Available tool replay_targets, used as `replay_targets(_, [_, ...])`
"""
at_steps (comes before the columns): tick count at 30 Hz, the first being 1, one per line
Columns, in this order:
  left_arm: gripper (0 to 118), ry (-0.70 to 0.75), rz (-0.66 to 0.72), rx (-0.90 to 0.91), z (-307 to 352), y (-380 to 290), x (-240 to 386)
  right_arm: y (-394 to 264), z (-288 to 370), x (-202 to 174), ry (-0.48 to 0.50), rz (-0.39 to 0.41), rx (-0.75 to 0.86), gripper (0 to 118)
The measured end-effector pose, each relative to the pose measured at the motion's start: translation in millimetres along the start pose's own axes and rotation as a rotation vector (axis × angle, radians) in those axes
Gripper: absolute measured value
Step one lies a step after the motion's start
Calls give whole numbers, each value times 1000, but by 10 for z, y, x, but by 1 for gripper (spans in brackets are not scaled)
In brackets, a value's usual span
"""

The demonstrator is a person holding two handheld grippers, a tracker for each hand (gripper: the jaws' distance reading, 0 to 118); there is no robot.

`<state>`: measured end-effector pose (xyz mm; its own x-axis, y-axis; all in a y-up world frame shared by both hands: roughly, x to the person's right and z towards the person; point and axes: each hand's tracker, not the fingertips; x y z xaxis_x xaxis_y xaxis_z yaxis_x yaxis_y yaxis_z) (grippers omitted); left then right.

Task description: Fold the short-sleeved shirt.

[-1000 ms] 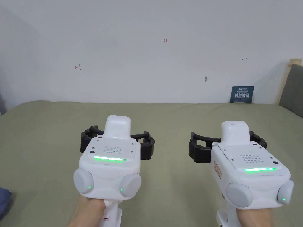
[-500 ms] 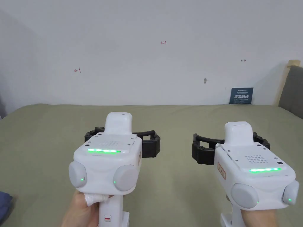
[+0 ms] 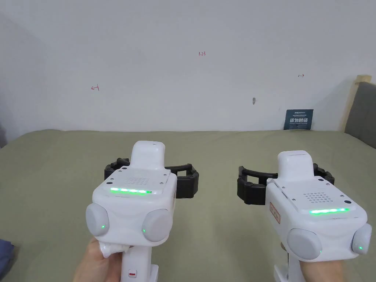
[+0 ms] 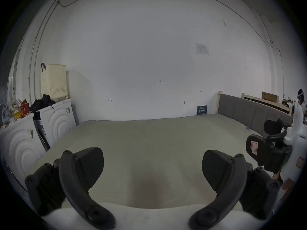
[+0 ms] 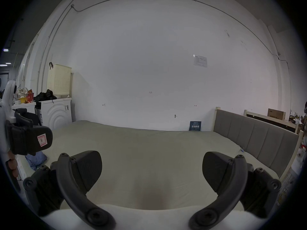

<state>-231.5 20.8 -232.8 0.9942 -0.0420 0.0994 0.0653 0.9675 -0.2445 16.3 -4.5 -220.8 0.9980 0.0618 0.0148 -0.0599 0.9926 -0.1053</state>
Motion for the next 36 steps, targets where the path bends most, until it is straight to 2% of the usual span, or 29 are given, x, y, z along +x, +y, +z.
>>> replay_targets(7, [118,37,-18,35,6,-36,13,-11,-12,24,-4,-15,-4,118])
replay_targets(12, [118,66,-44,-25,-23,-25,59,-8,-12,32,-5,-19,-8,118])
replay_targets(26, [118,42,-51,22,54,-49,87,-11,-2,7,-2,-18,-10,118])
replay_targets(36, [118,16,-35,-17,39,18,11,-22,0,5,-1,-12,-17,118])
